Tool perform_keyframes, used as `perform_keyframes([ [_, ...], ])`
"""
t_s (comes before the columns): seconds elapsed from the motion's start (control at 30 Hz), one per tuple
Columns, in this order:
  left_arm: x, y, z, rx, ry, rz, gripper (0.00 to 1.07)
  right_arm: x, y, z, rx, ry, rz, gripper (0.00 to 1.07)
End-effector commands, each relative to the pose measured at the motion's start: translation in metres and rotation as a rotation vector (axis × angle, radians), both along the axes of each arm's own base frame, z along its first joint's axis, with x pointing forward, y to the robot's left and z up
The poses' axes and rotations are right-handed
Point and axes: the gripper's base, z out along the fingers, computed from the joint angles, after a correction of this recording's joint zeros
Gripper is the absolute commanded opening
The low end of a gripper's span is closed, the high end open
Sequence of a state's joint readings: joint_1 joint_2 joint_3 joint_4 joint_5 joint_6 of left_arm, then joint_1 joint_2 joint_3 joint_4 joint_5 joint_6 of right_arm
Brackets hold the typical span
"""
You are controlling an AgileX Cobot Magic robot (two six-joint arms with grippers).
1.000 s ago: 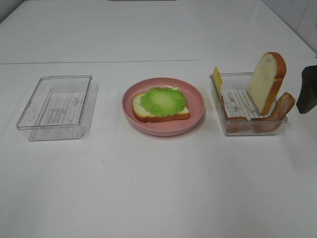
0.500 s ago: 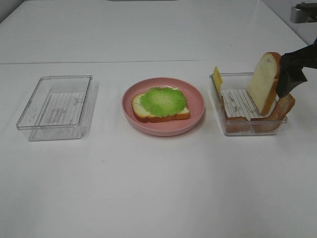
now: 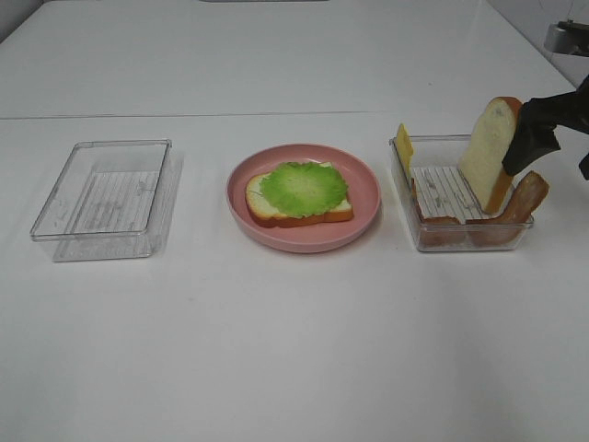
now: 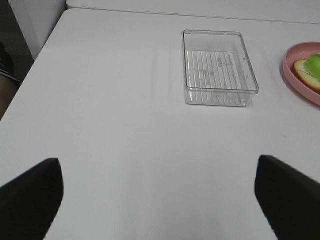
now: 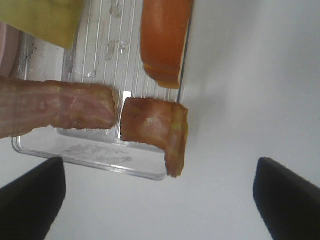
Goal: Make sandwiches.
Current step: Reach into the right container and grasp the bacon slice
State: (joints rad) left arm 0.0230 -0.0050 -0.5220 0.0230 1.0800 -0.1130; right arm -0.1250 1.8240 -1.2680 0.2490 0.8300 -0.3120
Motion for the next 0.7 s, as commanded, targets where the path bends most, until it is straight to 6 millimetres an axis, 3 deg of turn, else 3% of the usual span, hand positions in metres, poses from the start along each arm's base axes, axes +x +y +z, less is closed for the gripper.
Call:
perform_keyframes([
  [0.03,-0.002,0.0,0.001,0.0,-0.021,-0.003,0.96,0.007,-0.002,-0.006,0.004,-0.035,0.004,0.99],
  [0.43,-0.002,0.0,0.001,0.0,-0.021,-0.003,0.96,0.014,-0.003,-0.033,0.006,0.016,0.006,0.99],
  [0.7,-0.002,0.0,0.001,0.0,-0.021,-0.003,0.96,0.017,-0.004,-0.038,0.0,0.007,0.006,0.87],
])
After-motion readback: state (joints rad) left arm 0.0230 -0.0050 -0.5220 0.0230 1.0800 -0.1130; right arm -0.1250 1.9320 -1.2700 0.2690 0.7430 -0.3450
